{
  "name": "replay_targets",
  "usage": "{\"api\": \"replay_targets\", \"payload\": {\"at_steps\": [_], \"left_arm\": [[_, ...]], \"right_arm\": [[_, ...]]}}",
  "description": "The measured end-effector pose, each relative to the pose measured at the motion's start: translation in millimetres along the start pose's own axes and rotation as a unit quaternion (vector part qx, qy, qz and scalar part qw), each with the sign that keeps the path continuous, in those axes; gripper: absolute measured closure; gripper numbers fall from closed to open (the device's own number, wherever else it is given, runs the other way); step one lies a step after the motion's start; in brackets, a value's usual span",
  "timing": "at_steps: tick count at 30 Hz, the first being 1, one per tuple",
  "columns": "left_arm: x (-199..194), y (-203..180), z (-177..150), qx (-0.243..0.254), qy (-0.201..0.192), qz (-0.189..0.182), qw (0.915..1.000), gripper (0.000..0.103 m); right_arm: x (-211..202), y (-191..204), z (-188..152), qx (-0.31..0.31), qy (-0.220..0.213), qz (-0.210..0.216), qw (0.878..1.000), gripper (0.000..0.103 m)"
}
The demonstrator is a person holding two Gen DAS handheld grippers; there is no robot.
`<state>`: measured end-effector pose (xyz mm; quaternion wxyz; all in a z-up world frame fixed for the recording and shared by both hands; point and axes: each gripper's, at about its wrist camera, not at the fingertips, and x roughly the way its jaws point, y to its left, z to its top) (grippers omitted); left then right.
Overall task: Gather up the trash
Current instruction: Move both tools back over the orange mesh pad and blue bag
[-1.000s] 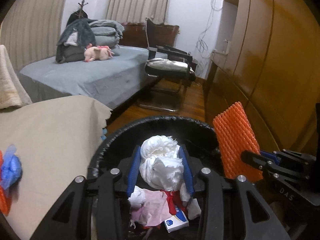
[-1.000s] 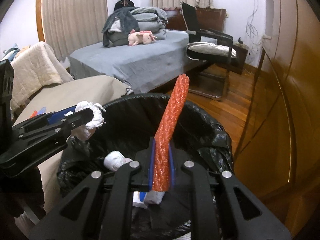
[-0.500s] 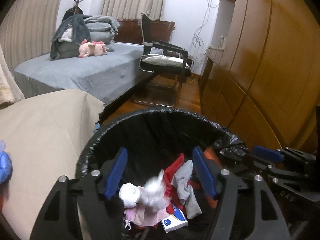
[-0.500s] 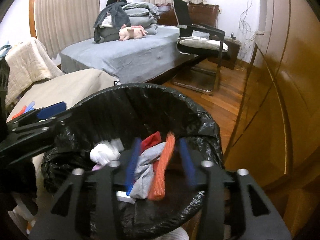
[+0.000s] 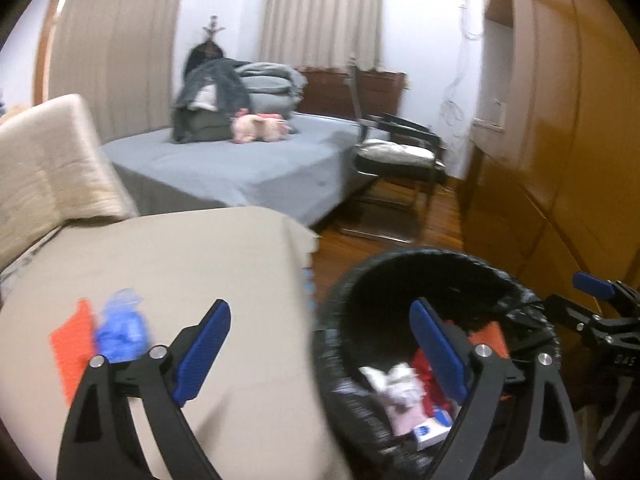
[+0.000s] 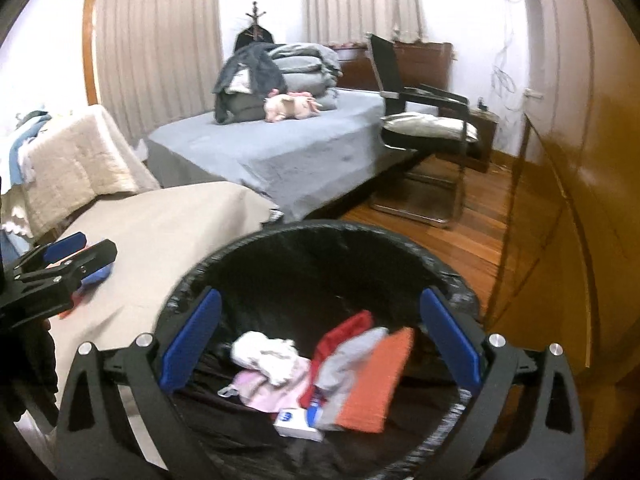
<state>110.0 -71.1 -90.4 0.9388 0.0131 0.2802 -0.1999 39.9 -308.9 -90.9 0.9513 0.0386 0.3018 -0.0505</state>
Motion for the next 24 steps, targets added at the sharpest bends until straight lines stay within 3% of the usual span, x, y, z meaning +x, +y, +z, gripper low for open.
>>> {"api": "replay_targets", "payload": {"at_steps": [14,24], "left_arm": [[-35,106,-27,-0.047,0.007,0.128,0.9906,0.013],[-15,145,-49,-0.082,0.039,0.172,0.981,0.014]], "right_arm": [[24,112,23,-0.059,-0.015,0.088,0.994,0.006],[60,171,32,-0.076,-0.01,0.131,0.988,0.006]]}}
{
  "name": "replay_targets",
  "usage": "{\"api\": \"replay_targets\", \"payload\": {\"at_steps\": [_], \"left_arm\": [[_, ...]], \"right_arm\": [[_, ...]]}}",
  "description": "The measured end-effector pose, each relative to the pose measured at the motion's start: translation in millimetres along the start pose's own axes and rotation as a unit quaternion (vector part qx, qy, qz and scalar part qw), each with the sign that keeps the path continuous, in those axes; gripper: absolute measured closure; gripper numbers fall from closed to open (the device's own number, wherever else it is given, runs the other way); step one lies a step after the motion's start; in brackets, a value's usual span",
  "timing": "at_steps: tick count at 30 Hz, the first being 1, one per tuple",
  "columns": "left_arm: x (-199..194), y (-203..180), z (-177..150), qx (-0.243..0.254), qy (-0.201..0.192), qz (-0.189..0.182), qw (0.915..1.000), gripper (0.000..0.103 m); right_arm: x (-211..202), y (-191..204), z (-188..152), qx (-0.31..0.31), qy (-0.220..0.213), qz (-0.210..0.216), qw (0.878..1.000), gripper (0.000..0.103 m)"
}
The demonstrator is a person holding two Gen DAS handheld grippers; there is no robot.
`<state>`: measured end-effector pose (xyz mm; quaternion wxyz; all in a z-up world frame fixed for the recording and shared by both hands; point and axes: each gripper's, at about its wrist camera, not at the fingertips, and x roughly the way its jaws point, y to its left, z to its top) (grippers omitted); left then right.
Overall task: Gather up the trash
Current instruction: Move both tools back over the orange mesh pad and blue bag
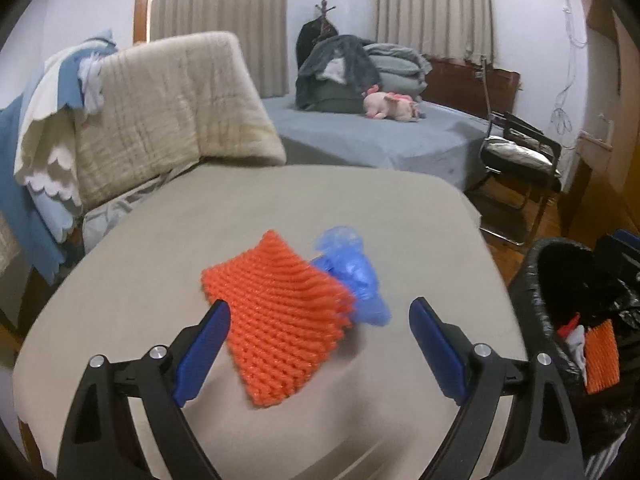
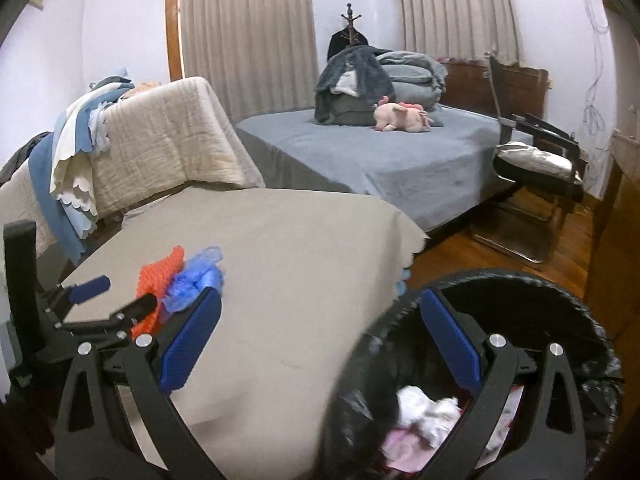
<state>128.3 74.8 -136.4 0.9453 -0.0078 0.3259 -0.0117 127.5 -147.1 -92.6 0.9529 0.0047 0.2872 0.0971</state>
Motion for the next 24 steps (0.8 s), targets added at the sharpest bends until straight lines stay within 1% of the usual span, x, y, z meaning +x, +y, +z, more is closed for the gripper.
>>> {"api": "replay_targets", "payload": {"at_steps": [6,9,12,17,18,20,24], "left_arm": [[23,2,-4,-0.003,0.016,0.003,0.9999,0.015],[34,4,-4,-0.002,0.026,0.004,0.9997,0.017],[39,7,-5,-0.005,0.034,-0.001,0.9994,0.023],[36,19,-6,-0.009,0.034,-0.012,0.9993,0.039],[35,23,-6,-0.009,0.034,-0.012,0.9993,0.041],[34,29,-5,-0.01,0.036,-0.011,0.9992,0.049],[26,46,-7,-0.013,0.038,-0.007,0.9992,0.058]], "right_arm": [[35,13,0,0.0,0.019,0.007,1.0,0.006],[49,18,-1,0.002,0.027,0.01,1.0,0.006],[61,24,-1,0.002,0.034,0.014,0.999,0.006],[69,32,-2,-0.002,0.04,0.021,0.999,0.006],[70,34,-2,-0.003,0.04,0.022,0.999,0.006],[73,37,-2,-0.005,0.042,0.024,0.999,0.006],[76,46,-2,-0.008,0.044,0.029,0.999,0.006]]}}
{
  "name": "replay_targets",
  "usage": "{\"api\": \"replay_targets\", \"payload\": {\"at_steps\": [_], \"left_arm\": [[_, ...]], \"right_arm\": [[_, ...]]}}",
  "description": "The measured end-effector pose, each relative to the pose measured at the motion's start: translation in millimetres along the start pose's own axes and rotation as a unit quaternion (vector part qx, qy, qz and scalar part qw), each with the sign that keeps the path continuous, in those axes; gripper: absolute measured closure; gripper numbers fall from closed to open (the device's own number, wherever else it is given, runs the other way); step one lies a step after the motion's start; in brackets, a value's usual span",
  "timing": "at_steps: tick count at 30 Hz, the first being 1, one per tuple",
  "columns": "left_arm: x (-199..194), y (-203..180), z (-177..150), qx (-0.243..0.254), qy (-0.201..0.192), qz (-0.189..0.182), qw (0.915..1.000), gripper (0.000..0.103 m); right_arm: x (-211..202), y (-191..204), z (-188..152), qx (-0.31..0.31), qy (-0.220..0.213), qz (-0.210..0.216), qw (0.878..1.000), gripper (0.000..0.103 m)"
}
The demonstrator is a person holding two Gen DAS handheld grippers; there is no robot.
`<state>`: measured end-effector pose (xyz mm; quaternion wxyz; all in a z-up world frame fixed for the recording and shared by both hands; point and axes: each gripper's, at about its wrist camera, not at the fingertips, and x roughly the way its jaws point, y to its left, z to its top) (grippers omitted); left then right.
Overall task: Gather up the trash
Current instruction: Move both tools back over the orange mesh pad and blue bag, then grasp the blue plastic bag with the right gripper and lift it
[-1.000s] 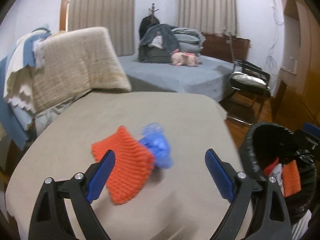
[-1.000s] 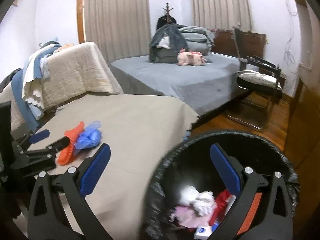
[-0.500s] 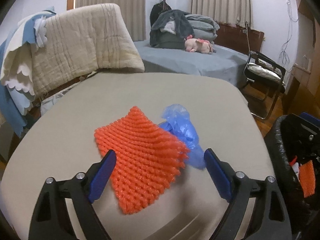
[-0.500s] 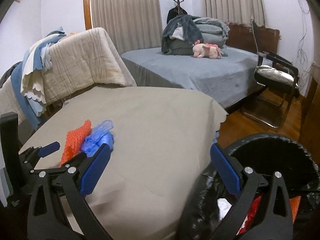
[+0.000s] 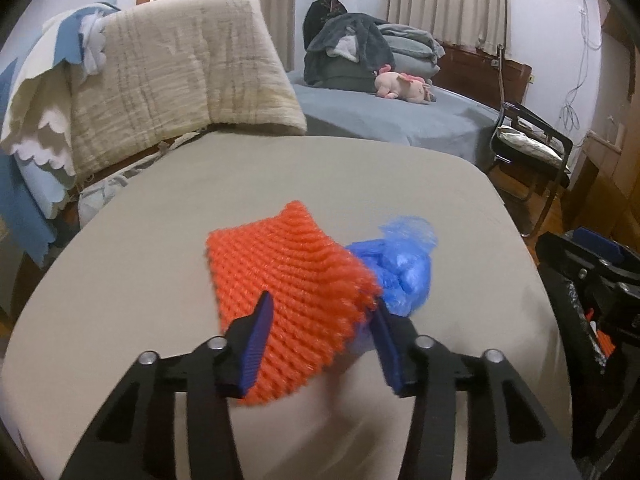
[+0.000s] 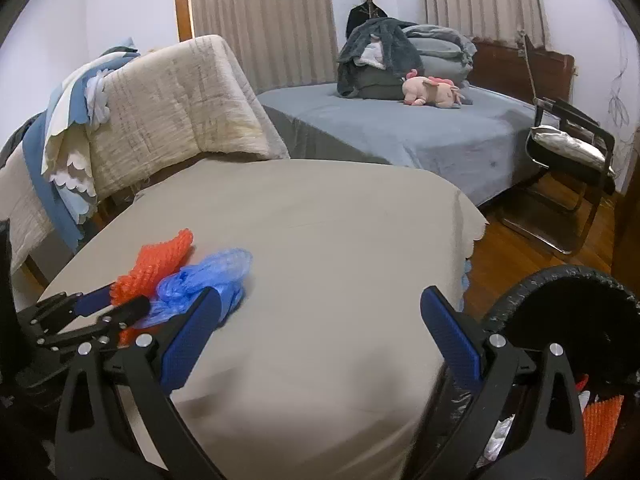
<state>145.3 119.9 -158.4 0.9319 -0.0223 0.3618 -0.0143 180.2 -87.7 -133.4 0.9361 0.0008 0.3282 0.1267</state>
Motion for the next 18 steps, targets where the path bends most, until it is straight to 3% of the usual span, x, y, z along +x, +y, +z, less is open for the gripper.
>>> {"api": "replay_targets", "payload": {"at_steps": [13,18], "left_arm": [[-26,50,-7,-0.035,-0.005,0.037,0.9987,0.058],[-14,57,-8,-0.042,0.008,0.03,0.9986,0.049]], "right_arm": [[9,20,-1,-0.014,0.011,0.009,1.0,0.006],[15,32,0,-0.019,0.013,0.014,1.0,0.006]]}}
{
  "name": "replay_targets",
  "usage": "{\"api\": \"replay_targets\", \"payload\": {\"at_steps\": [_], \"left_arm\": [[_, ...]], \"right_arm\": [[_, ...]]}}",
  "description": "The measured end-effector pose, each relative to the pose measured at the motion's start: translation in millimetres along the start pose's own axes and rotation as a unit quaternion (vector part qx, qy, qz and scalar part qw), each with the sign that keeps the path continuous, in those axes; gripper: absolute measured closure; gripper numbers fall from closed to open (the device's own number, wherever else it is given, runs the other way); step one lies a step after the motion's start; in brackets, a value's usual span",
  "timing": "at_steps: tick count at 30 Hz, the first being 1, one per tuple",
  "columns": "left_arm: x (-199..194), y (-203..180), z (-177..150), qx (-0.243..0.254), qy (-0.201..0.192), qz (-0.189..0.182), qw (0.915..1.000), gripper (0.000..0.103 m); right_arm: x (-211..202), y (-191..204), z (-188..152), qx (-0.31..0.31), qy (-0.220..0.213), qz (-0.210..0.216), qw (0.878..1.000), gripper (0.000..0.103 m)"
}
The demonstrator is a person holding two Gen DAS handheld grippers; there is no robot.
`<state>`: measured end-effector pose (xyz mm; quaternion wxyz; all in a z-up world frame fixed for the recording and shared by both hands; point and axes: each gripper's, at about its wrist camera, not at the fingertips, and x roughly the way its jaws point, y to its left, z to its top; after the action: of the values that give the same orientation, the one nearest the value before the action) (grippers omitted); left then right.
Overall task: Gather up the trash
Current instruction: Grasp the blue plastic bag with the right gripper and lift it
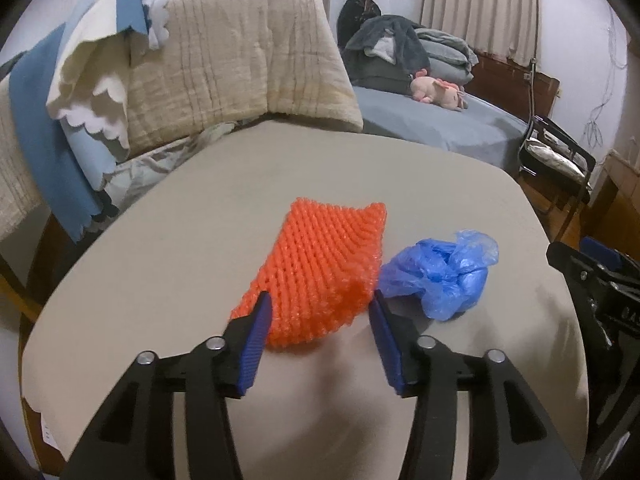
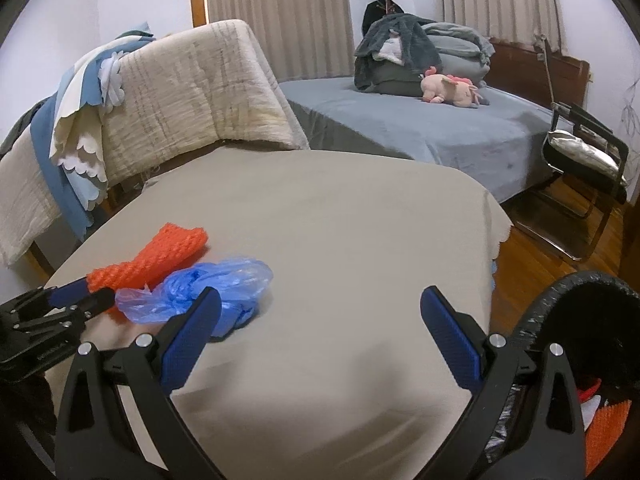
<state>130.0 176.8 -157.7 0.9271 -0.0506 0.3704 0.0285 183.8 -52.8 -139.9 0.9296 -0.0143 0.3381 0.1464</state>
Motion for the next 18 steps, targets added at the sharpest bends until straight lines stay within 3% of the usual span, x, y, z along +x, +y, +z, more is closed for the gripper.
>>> {"api": "replay_targets", "payload": {"at_steps": [5,9,18], "left_arm": [[18,-5,5,0.006,0.011,-0.002,0.9999,0.042],[28,-6,11,0.007,0.017,-0.007,0.9998,0.042],[-2,4,14,-0.01,-0.003,-0.031,0.9994,0.031]], "right_arm": [[4,9,0,-0.006,0.004,0.003,1.0,0.006],[7,12,2,-0.008,0.005,0.002,1.0,0.006],[13,17,8,-0.011,0.005,0.002,1.0,0.006]]}}
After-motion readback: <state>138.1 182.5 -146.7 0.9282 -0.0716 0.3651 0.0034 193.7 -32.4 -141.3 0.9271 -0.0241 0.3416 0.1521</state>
